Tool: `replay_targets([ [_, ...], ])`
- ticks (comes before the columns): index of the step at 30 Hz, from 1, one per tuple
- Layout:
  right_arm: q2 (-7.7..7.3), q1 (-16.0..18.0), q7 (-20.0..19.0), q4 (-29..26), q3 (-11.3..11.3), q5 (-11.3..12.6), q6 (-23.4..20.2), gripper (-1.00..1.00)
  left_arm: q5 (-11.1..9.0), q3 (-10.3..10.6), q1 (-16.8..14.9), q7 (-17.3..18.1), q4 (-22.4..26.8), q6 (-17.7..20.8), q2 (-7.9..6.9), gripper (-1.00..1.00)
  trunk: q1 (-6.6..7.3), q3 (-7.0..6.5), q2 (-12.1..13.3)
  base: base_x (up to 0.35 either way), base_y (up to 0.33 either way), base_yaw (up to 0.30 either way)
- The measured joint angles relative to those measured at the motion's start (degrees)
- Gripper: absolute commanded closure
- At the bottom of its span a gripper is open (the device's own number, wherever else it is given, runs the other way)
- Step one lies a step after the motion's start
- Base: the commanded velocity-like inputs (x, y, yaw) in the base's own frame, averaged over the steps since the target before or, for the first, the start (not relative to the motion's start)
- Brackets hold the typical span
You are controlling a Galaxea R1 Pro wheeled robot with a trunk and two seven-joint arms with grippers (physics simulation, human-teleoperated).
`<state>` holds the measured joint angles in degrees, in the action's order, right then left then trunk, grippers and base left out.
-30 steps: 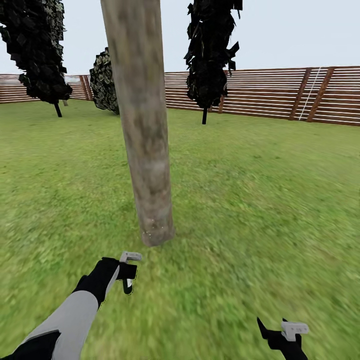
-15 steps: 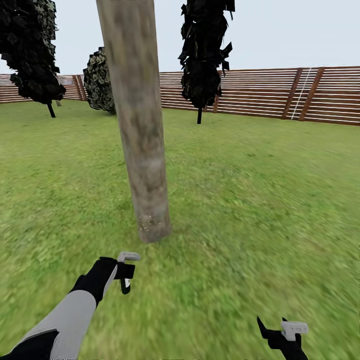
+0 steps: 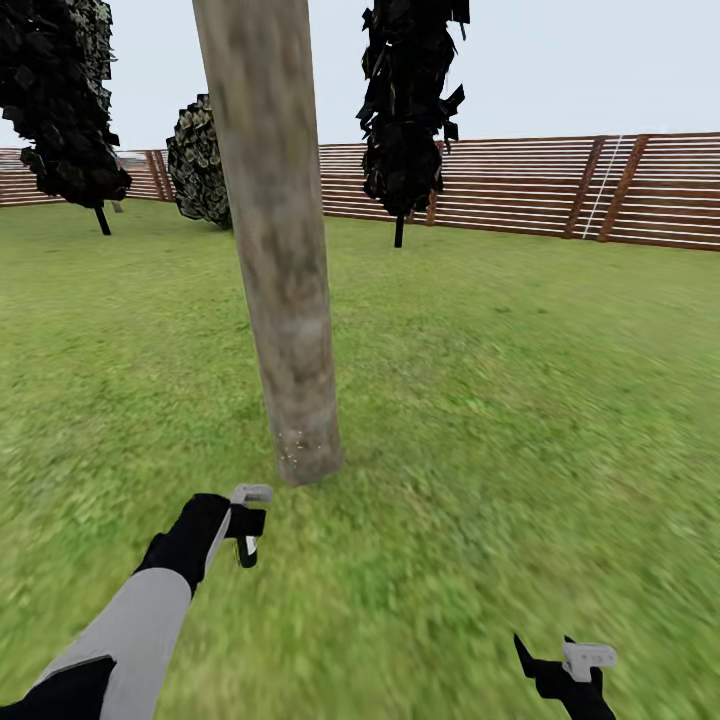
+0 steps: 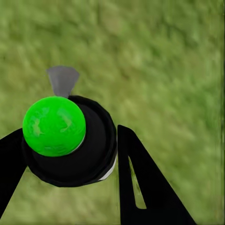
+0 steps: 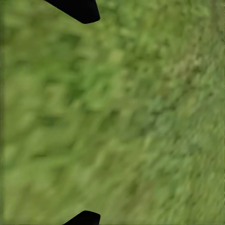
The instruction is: In the garden, pick up the pesticide atomizer on the floor and spray pesticide onto both trees until each tree trunk is fully covered.
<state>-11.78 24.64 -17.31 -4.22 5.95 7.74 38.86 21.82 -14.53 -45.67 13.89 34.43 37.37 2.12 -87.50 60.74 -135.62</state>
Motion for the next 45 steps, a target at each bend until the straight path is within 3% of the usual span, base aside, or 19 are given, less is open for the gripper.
replay_targets([
  [2,0.00,0.0,0.0,0.0,0.0,0.0,0.0,-1.00,-0.4,0.3,-0.7,-0.1,0.3,0.3,3.17,1.00,0.00,0.00,0.0,0.000,0.000,0.000],
  [5,0.00,0.0,0.0,0.0,0.0,0.0,0.0,-1.00,0.1,0.4,-2.3,-0.1,0.4,1.0,4.39,1.00,0.00,0.00,0.0,0.000,0.000,0.000],
  [10,0.01,0.0,0.0,0.0,0.0,0.0,0.0,-1.00,0.6,0.2,-3.3,-0.1,0.4,2.5,3.50,1.00,0.00,0.00,0.0,0.000,0.000,0.000],
  [12,0.00,0.0,0.0,0.0,0.0,0.0,0.0,-1.00,0.8,0.1,-3.7,-0.1,0.5,2.5,2.31,1.00,0.00,0.00,0.0,0.000,0.000,0.000],
  [14,0.00,0.0,0.0,0.1,0.0,0.0,0.0,-1.00,0.7,0.0,-4.1,0.0,0.5,2.6,0.05,1.00,0.00,0.00,0.0,0.000,0.000,0.000],
  [16,0.03,0.0,0.0,0.0,-0.1,0.0,0.0,-1.00,0.3,0.1,-4.2,0.0,0.5,2.7,-0.34,1.00,0.00,0.00,0.0,0.000,0.000,0.000],
  [17,0.01,0.0,0.0,0.1,-0.1,0.0,0.0,-1.00,0.0,0.1,-4.2,0.0,0.5,2.8,0.01,1.00,0.00,0.00,0.0,0.000,0.000,0.000],
  [19,0.04,0.0,0.0,0.1,0.0,0.0,0.0,-1.00,-0.5,0.4,-4.2,0.0,0.5,2.8,2.87,1.00,0.00,0.00,0.0,0.000,0.000,0.000],
  [21,0.07,0.0,0.0,0.0,-0.1,0.0,0.0,-1.00,-0.1,0.5,-4.5,-0.1,0.5,2.8,4.47,1.00,0.00,0.00,0.0,0.000,0.000,0.000],
  [25,0.09,0.0,0.0,0.1,-0.1,-0.1,0.0,-1.00,0.4,0.5,-5.6,0.0,0.5,3.9,4.56,1.00,0.00,0.00,0.0,0.000,0.000,0.000],
  [27,0.09,0.0,0.0,0.1,-0.1,-0.1,0.0,-1.00,0.7,0.3,-5.7,0.0,0.6,4.1,3.83,1.00,0.00,0.00,0.0,0.000,0.000,0.000],
  [29,0.09,0.0,0.0,0.1,-0.1,-0.1,0.0,-1.00,1.2,0.1,-5.8,0.1,1.1,4.1,0.45,1.00,0.00,0.00,0.0,0.000,0.000,0.000],
  [32,0.09,0.0,0.0,0.1,-0.1,-0.1,0.0,-1.00,0.2,0.1,-5.8,0.2,1.2,4.3,-1.13,1.00,0.00,0.00,0.0,0.000,0.000,0.000],
  [34,0.09,0.0,0.0,0.1,-0.1,-0.1,0.0,-1.00,-0.4,0.2,-5.9,0.2,1.3,4.3,-0.64,1.00,0.00,0.00,0.0,0.000,0.000,0.000],
  [38,0.09,0.0,0.0,0.1,-0.1,-0.1,0.0,-1.00,-0.8,0.6,-6.5,0.1,1.4,4.4,3.64,1.00,0.00,0.00,0.0,0.000,0.000,0.000],
  [39,0.09,0.0,0.0,0.1,-0.1,-0.1,0.0,-1.00,-0.4,0.5,-7.2,0.1,1.4,4.4,4.06,1.00,0.00,0.00,0.0,0.000,0.000,0.000],
  [42,0.09,0.0,0.0,0.1,-0.1,-0.1,0.0,-1.00,-0.1,0.6,-8.0,0.1,1.4,4.8,4.20,1.00,0.00,0.00,0.0,0.000,0.000,0.000],
  [45,0.09,0.0,0.0,0.1,-0.1,-0.1,0.0,-1.00,0.4,0.4,-8.5,0.1,1.4,6.3,2.61,1.00,0.00,0.00,0.0,0.000,0.000,0.000],
])
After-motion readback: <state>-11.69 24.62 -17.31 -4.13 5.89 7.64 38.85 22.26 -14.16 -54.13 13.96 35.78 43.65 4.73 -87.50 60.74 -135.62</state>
